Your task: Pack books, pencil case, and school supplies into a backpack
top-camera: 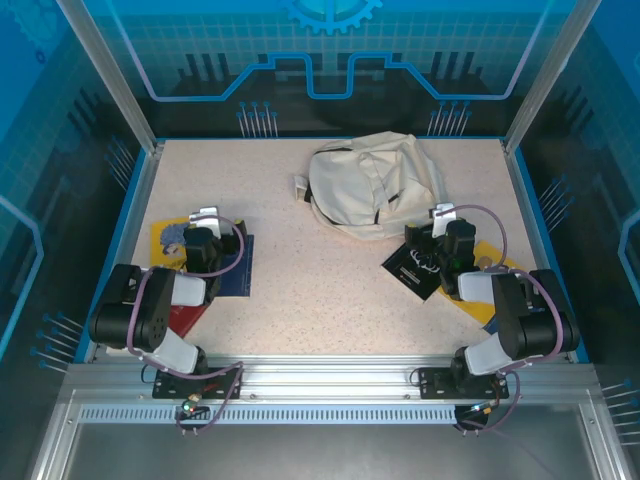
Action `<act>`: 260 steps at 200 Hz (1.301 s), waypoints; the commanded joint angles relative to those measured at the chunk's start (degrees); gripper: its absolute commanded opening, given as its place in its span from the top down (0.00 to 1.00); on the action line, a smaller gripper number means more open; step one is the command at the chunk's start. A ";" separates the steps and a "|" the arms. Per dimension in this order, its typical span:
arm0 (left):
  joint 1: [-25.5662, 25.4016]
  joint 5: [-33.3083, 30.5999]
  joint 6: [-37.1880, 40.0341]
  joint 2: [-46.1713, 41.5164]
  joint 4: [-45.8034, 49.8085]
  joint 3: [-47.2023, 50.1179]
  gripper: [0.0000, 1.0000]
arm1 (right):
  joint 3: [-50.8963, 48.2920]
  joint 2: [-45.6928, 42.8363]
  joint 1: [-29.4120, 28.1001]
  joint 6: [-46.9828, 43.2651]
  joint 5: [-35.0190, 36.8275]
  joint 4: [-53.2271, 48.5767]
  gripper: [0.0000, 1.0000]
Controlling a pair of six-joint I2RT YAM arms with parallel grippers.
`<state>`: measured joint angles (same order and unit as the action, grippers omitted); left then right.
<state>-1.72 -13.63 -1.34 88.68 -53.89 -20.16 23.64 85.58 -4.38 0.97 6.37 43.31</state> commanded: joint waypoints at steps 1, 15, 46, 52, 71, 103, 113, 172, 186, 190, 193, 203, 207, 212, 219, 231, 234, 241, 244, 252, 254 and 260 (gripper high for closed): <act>-0.28 0.53 0.55 0.39 -0.69 -0.93 0.01 | 0.97 0.55 0.63 -0.92 -0.71 0.11 0.00; -0.24 0.53 0.55 0.36 -0.74 -0.93 0.01 | 0.97 0.54 0.69 -0.84 -0.73 0.11 0.00; -0.21 0.49 0.55 0.40 -0.74 -0.93 0.01 | 1.03 0.55 0.64 -0.85 -0.76 0.11 0.00; -0.24 0.53 0.55 0.42 -0.70 -0.93 0.01 | 0.98 0.55 0.65 -0.93 -0.69 0.10 0.00; -0.22 0.53 0.59 0.41 -0.69 -0.93 0.01 | 1.02 0.55 0.69 -0.95 -0.69 0.11 0.00; -0.20 0.58 0.49 0.46 -0.60 -0.89 0.01 | 1.02 0.56 0.69 -0.96 -0.72 0.11 0.00; -0.22 0.61 0.47 0.40 -0.51 -1.02 0.01 | 0.97 0.56 0.64 -0.88 -0.74 0.09 0.00; -0.22 -2.21 -0.56 -3.07 -1.14 1.02 0.01 | 1.96 -4.54 -1.45 -1.64 4.06 -4.68 0.00; -0.22 -3.32 -0.87 -6.39 0.84 1.51 0.01 | 4.35 -8.70 -2.34 -1.59 6.52 -12.49 0.00; -0.22 -3.65 -0.90 -7.54 1.93 1.45 0.01 | 5.17 -9.82 -2.63 -1.25 7.57 -14.83 0.00; -0.22 -3.92 -0.90 -8.37 2.72 1.37 0.01 | 5.91 -10.80 -2.83 -0.79 8.44 -16.47 0.00; -0.21 -4.33 -1.09 -11.49 6.00 1.03 0.01 | 8.63 -13.91 -3.04 1.99 10.58 -23.25 0.00; -0.28 -4.34 -1.15 -12.74 7.58 0.68 0.01 | 9.68 -15.10 -3.12 3.15 11.19 -25.63 0.00; -0.26 -4.29 -1.47 -14.27 10.09 0.22 0.01 | 11.08 -16.38 -3.17 5.13 12.26 -29.23 0.00; -0.30 -4.09 -2.33 -16.66 14.07 -0.87 0.01 | 13.50 -18.12 -3.13 8.30 13.08 -34.71 0.00; -0.28 -4.04 -4.63 -20.05 23.04 -3.88 0.01 | 18.07 -20.11 -3.08 14.01 13.67 -44.35 0.00; -0.29 -3.96 -5.36 -20.87 25.49 -4.72 0.01 | 19.59 -20.35 -3.01 15.43 13.82 -46.97 0.00; -0.28 -3.37 -7.54 -22.54 30.84 -6.91 0.01 | 22.88 -20.45 -2.89 18.32 13.88 -52.34 0.00; -0.28 -3.19 -8.53 -23.00 33.17 -7.98 0.01 | 24.14 -20.32 -2.83 19.57 13.96 -54.80 0.00; -0.31 -2.36 -11.47 -24.06 38.81 -10.68 0.01 | 28.45 -19.61 -2.52 23.18 14.68 -61.03 0.00; -0.31 -2.12 -12.08 -24.25 40.19 -11.34 0.01 | 29.42 -19.41 -2.42 24.45 14.95 -62.86 0.00; -0.31 -0.88 -13.95 -24.87 43.86 -13.42 0.01 | 32.25 -18.40 -1.98 28.58 15.84 -68.24 0.00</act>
<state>-1.78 -16.62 -6.57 67.22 -30.22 -25.91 46.85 65.98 -6.81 14.20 18.00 1.48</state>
